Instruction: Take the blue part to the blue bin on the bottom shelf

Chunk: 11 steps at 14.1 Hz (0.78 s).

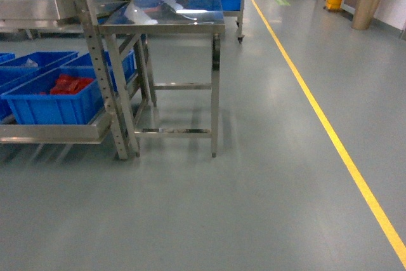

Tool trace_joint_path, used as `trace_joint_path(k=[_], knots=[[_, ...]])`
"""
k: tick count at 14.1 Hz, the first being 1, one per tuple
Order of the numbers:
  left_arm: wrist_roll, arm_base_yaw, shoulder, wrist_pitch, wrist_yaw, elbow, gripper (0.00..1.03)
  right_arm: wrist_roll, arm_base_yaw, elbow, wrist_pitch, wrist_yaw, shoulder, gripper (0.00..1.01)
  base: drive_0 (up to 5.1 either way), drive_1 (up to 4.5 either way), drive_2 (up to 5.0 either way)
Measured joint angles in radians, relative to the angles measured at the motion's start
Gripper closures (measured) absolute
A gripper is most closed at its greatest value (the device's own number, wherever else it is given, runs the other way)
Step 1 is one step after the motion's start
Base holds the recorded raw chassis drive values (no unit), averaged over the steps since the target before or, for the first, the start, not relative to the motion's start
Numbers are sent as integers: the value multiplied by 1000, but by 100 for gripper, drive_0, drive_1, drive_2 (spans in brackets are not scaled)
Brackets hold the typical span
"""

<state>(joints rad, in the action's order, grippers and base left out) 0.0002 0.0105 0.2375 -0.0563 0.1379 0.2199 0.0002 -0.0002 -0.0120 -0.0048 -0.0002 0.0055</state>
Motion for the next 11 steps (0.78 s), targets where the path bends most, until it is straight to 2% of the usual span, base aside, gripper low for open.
trace_joint_path(k=[11], knots=[[0, 0, 0, 4, 1, 0, 59, 0, 0, 0, -2, 0, 0, 3, -3, 415, -421]])
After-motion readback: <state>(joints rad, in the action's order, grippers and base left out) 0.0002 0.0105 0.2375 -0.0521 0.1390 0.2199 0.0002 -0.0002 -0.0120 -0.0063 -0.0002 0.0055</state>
